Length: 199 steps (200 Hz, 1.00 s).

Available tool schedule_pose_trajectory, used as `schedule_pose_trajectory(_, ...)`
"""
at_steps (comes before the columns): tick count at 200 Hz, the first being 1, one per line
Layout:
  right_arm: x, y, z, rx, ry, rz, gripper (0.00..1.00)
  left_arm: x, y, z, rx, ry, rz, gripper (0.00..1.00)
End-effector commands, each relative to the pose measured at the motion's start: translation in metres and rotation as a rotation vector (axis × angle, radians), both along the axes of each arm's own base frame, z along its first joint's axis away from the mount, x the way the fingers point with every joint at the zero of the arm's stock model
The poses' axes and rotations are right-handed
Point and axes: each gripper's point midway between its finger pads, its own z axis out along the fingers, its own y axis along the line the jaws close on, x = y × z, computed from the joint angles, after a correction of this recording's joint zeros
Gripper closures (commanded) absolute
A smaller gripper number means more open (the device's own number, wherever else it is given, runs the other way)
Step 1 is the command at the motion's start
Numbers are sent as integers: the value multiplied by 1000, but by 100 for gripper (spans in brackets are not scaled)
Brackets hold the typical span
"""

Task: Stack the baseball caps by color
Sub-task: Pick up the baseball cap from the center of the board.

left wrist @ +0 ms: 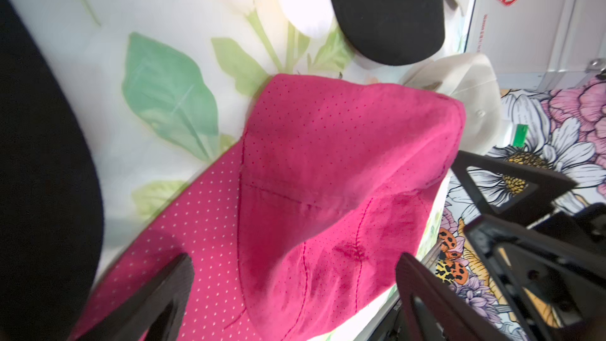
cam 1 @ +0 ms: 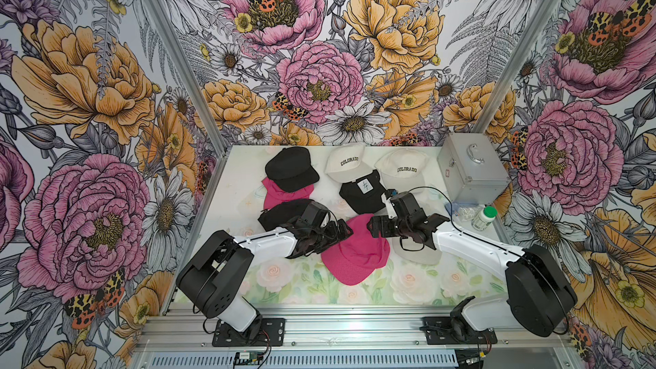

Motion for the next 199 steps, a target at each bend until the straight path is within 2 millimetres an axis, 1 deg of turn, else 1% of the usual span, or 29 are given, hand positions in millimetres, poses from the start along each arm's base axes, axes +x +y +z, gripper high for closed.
schedule_pose_trajectory(1, 1, 17, -1, 17, -62, 92, 6, -4, 5, -5, -65, 45, 67, 1)
schedule_pose_trajectory(15, -1, 18, -7, 2, -77, 112, 7, -4, 11, -1, -64, 21, 86, 1)
schedule_pose_trajectory(32, -1, 9, -18, -36, -72, 78, 7, -2, 21, 7, -67, -12, 116, 1)
schedule_pose_trajectory(46, -1, 2, -23, -53, -80, 45, 7, -2, 28, 12, -66, -28, 138, 1)
schedule_pose_trajectory(65, 0, -2, -25, -48, -116, 23, 8, -5, 30, 17, -65, -43, 130, 1)
schedule_pose_trajectory(80, 1, -1, -30, -31, -149, 24, 11, -7, 29, 23, -74, -62, 120, 1)
schedule_pose_trajectory(96, 4, 1, -36, -34, -139, 25, 14, -7, 29, 30, -79, -74, 124, 1)
schedule_pose_trajectory(117, 5, 13, -36, -8, -142, 68, 17, -10, 30, 36, -42, -66, 89, 1)
schedule_pose_trajectory(132, 6, 21, -37, 1, -148, 106, 20, -12, 34, 37, 6, -71, 64, 1)
schedule_pose_trajectory(148, 10, 28, -40, 5, -148, 128, 32, -15, 40, 39, 39, -92, 47, 1)
schedule_pose_trajectory(157, 12, 29, -40, 4, -150, 128, 43, -15, 42, 41, 34, -98, 41, 1)
schedule_pose_trajectory(158, 13, 29, -40, 3, -151, 128, 43, -15, 43, 42, 32, -97, 40, 1)
schedule_pose_trajectory(165, 15, 29, -38, 3, -158, 123, 53, -15, 45, 43, 12, -81, 45, 1)
schedule_pose_trajectory(170, 16, 30, -35, 9, -165, 119, 61, -16, 44, 44, -11, -66, 41, 1)
schedule_pose_trajectory(175, 17, 31, -31, 17, -173, 124, 67, -16, 43, 44, -37, -51, 40, 1)
schedule_pose_trajectory(176, 17, 31, -31, 17, -173, 124, 67, -17, 43, 44, -42, -48, 40, 1)
schedule_pose_trajectory(180, 18, 34, -26, 32, -182, 130, 72, -17, 41, 44, -60, -46, 39, 1)
schedule_pose_trajectory(186, 18, 36, -21, 46, -187, 138, 76, -18, 37, 45, -86, -51, 25, 1)
schedule_pose_trajectory(199, 19, 44, -2, 101, -206, 153, 86, -22, 30, 45, -89, -55, -2, 1)
